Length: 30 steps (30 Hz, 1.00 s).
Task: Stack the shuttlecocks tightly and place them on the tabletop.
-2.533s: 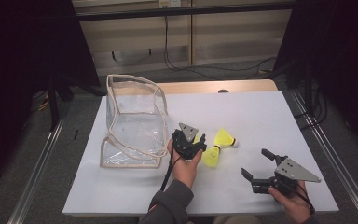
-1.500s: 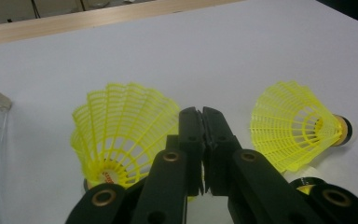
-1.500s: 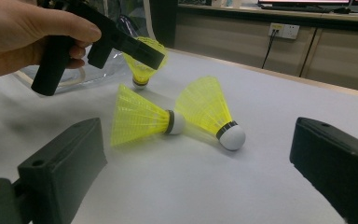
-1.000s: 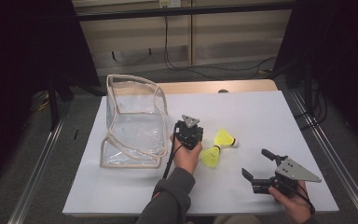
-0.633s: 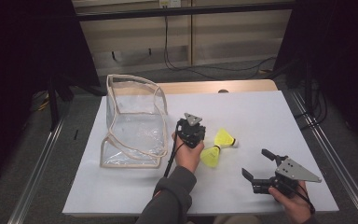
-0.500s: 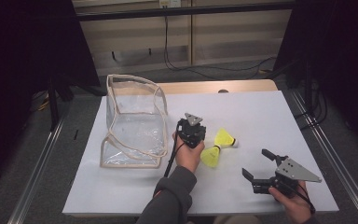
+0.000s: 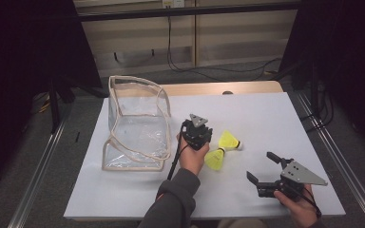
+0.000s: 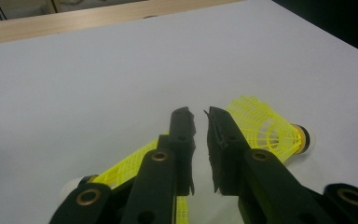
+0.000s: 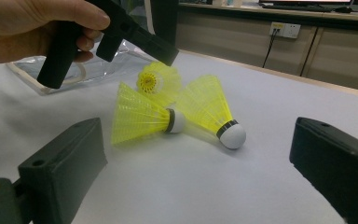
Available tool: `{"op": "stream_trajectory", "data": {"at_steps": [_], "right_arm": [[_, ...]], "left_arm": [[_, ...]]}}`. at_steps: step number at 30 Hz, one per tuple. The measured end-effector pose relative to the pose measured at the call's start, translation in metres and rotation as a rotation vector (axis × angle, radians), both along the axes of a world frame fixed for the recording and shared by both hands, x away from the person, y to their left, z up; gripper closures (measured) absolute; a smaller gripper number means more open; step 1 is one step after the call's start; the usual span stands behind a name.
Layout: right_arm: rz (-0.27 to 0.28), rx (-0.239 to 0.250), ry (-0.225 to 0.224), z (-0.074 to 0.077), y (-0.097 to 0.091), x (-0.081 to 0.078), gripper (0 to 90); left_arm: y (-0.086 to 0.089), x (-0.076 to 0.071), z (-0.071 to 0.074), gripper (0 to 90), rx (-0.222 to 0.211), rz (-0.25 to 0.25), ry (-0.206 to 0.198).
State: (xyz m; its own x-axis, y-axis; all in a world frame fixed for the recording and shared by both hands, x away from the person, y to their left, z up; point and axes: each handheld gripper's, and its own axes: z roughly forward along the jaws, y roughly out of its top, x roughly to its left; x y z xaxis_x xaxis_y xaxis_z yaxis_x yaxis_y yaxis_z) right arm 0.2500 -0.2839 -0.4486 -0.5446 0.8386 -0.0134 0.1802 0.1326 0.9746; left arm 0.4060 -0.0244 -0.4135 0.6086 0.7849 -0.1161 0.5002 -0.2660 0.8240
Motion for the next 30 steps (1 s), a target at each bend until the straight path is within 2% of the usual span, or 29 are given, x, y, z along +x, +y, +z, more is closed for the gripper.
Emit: {"op": "stream_trajectory", "data": {"at_steps": [5, 6, 8, 9, 10, 11, 13, 17, 18, 19, 20, 21, 25, 29, 30], "right_arm": [[-0.002, -0.002, 0.001, 0.000, 0.000, 0.000, 2.7], [0.001, -0.001, 0.000, 0.000, 0.000, 0.000, 2.7], [0.002, -0.001, 0.001, 0.000, 0.000, 0.000, 2.7], [0.000, -0.002, 0.001, 0.000, 0.000, 0.000, 2.7], [-0.002, -0.001, 0.002, 0.000, 0.000, -0.001, 2.7], [-0.002, -0.001, 0.002, 0.000, 0.000, -0.001, 2.7], [-0.001, -0.002, 0.001, 0.000, -0.001, 0.000, 2.7], [0.000, 0.000, 0.002, 0.000, -0.001, 0.000, 2.7], [-0.001, 0.001, 0.002, 0.000, -0.001, 0.000, 2.7], [-0.001, 0.001, 0.002, 0.000, -0.001, 0.000, 2.7], [-0.001, 0.002, 0.003, 0.000, -0.001, 0.000, 2.7], [0.000, 0.001, 0.002, 0.000, -0.001, 0.000, 2.8], [-0.002, 0.003, 0.001, 0.000, -0.001, -0.001, 2.8], [-0.001, 0.005, -0.001, 0.000, -0.002, -0.001, 2.8], [0.000, 0.006, -0.002, 0.000, -0.002, -0.001, 2.8]], "left_arm": [[0.000, 0.001, 0.007, 77.3, -0.002, 0.005, -0.029], [0.002, 0.003, 0.010, 72.9, 0.019, 0.014, -0.046], [0.002, 0.004, 0.010, 70.7, 0.021, 0.023, -0.051], [0.004, 0.006, 0.010, 70.3, 0.020, 0.024, -0.046], [0.004, 0.009, 0.006, 69.8, 0.048, 0.023, -0.031], [0.004, 0.009, 0.006, 68.0, 0.048, 0.023, -0.031], [0.004, 0.012, 0.000, 61.9, 0.096, 0.029, -0.023], [0.003, 0.014, -0.004, 62.4, 0.103, 0.026, -0.014], [0.003, 0.014, -0.004, 62.2, 0.122, 0.021, -0.022], [0.002, 0.015, -0.005, 62.2, 0.120, 0.026, -0.020], [0.002, 0.016, -0.007, 63.2, 0.111, 0.031, -0.015], [0.004, 0.018, -0.007, 63.9, 0.127, 0.021, -0.011], [0.005, 0.020, -0.010, 70.4, 0.138, 0.032, -0.004], [0.008, 0.021, -0.009, 80.1, 0.131, 0.052, -0.009], [0.010, 0.023, -0.008, 81.8, 0.111, 0.059, 0.003]]}}
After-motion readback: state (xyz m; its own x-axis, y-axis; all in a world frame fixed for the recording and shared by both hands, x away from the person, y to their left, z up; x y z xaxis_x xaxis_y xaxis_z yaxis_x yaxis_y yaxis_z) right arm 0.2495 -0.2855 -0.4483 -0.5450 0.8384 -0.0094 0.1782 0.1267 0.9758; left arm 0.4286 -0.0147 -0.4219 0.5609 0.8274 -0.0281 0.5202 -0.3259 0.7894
